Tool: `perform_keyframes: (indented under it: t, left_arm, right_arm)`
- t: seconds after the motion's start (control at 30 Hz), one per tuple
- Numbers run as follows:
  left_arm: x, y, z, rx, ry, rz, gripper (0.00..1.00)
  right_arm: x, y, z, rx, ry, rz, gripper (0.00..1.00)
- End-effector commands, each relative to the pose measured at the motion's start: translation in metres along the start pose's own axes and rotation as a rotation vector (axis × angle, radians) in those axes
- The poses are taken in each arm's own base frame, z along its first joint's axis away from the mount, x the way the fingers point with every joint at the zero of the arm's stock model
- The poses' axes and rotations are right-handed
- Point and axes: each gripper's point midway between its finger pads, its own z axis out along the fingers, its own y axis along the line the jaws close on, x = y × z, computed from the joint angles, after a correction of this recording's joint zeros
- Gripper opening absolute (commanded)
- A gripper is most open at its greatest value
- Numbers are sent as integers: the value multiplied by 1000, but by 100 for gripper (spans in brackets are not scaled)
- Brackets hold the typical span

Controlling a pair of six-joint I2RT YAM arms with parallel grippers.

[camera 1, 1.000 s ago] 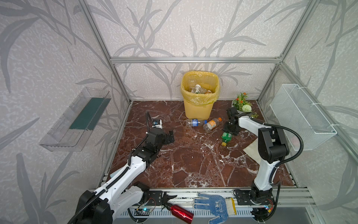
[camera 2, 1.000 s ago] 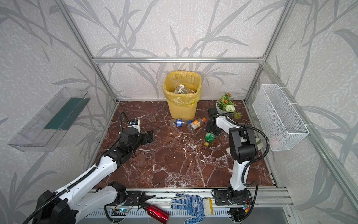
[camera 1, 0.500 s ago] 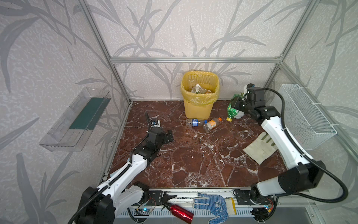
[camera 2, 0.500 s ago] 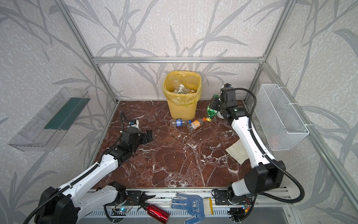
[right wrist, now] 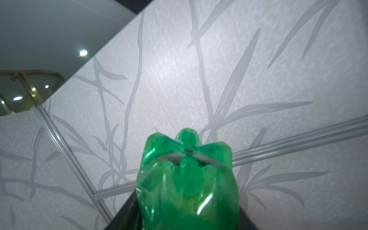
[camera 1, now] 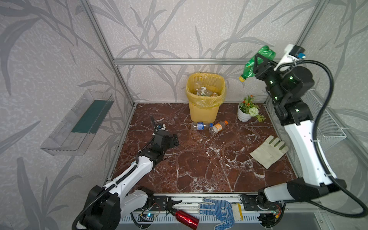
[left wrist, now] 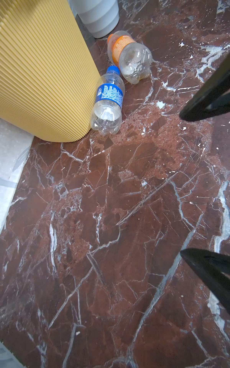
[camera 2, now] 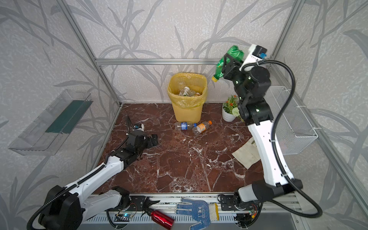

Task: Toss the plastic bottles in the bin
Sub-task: 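Carry the green soda bottle with the right gripper and drop it into the bin, then draw the right gripper back while the left gripper reaches the blue-labelled bottle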

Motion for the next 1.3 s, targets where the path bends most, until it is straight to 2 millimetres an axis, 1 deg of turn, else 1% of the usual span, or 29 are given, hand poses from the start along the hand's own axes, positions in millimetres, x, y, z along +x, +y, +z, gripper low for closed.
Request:
perform_keyframes:
  t: [0.0,0.03,0.1,0.17,0.2,0.3,0.43,0.5,0.57,0.67,0.73,0.77,0.83,0.9,0.93,1.0,1.07,1.2,1.27]
  left_arm:
    - [-4,-3,0,8,2,-25,99]
    - [-3,-2,-1,6,8,-22,99]
    - [-2,-1,-3,3,10,-18,99]
    - [0,2,-6,-5,8,-17,99]
    - [1,4,-6,-8,5,-16,99]
    - [7,9,-8,-14,6,-21,99]
    - [10,9,-9,-10,14,-22,99]
    - [7,6,-10,9,7,-2,99]
    - [7,-4,-11,63,8,37,99]
    - [2,-11,-14,88,1,53,99]
    - [1,-16,-15,103,-1,83,99]
    - [1,-20,-16,111,0,108,99]
    - [2,-31,-19,120,6,181,99]
    - [3,-48,-21,112,4,294,99]
    - [3,-57,-21,113,2,345,99]
    - [8,-81,-18,134,21,446,99]
    - [13,-102,-12,153,55,524,99]
    - [25,-152,4,190,124,709,99]
    - [32,-175,12,199,161,803,99]
  right_arm:
    - [130,0,70,-98,352,82,62]
    - [141,1,81,-101,397,84,69]
    - [137,-1,90,-75,395,65,82]
    - [117,5,91,-71,343,40,95]
    - [108,10,89,-70,317,26,98]
    - [84,22,78,-67,253,-22,99]
    - [71,24,61,-67,211,-32,99]
    - [70,20,52,-58,189,-36,99]
    - [72,14,45,-48,184,-42,99]
    - [83,-6,31,1,218,-40,99]
    - [96,-28,18,52,229,-33,99]
    - [98,-38,11,69,218,-15,99]
    - [118,-67,-4,117,241,28,99]
    - [147,-99,-25,180,295,64,99]
    - [159,-111,-34,206,320,71,99]
    - [189,-139,-59,274,375,88,99]
    - [214,-164,-84,330,408,113,99]
    - [269,-218,-144,457,479,222,99]
    - [294,-240,-172,508,516,278,99]
